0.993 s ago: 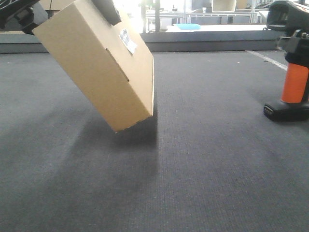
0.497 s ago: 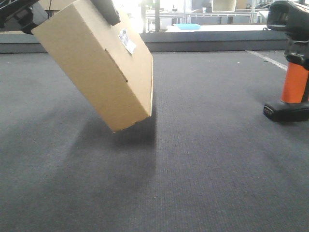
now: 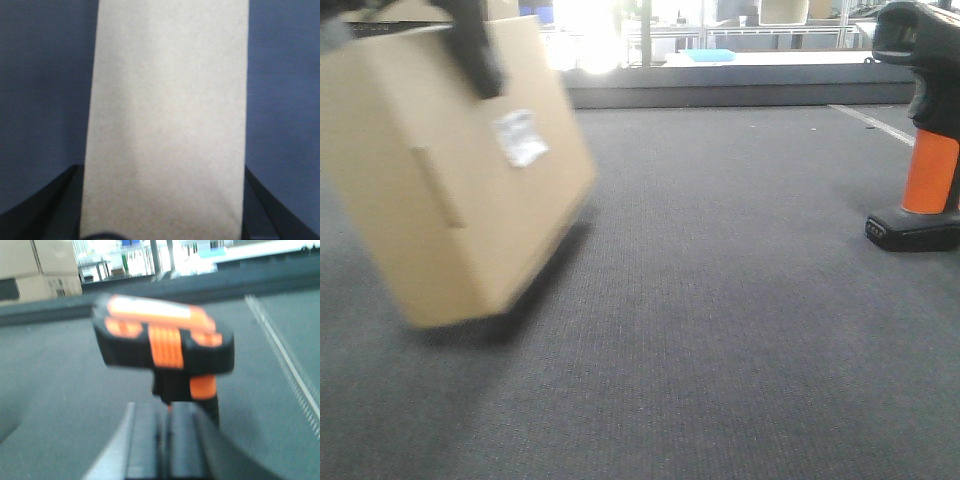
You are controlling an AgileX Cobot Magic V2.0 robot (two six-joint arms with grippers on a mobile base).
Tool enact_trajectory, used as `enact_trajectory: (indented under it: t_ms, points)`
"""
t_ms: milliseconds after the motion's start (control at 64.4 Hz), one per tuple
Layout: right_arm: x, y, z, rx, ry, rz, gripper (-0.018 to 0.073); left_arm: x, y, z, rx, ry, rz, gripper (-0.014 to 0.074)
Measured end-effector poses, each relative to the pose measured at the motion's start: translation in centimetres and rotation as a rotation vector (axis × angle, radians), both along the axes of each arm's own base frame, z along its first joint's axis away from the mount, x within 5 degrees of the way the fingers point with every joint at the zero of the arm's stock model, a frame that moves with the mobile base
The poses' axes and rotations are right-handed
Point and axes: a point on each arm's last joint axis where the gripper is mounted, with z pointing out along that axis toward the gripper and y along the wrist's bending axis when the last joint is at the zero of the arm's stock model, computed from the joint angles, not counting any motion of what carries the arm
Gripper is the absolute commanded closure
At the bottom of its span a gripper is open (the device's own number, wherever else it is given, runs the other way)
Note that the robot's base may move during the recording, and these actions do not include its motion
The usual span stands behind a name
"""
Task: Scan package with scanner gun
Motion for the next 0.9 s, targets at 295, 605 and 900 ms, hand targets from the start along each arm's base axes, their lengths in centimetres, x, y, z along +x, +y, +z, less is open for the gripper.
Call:
enact_trajectory:
  t_ms: [295,605,900]
  points:
    - [-3.5,0.1,2.9,-0.026,-0.096,0.003,0.0718,-0.1,8.8,1.1,0.193,0.019,0.071,0.0708]
    - [-7.0,0.1,4.0,-0.037,-0.144,-0.009,0.0718,0.4,15.2,1.4,0.318,-0.038,0.214,0.0708]
    - [-7.7,0.1,4.2,-0.039,-0.165,-0.011,0.0718,2.0,14.6,-0.3,0.230,-0.017,0.152,0.0708]
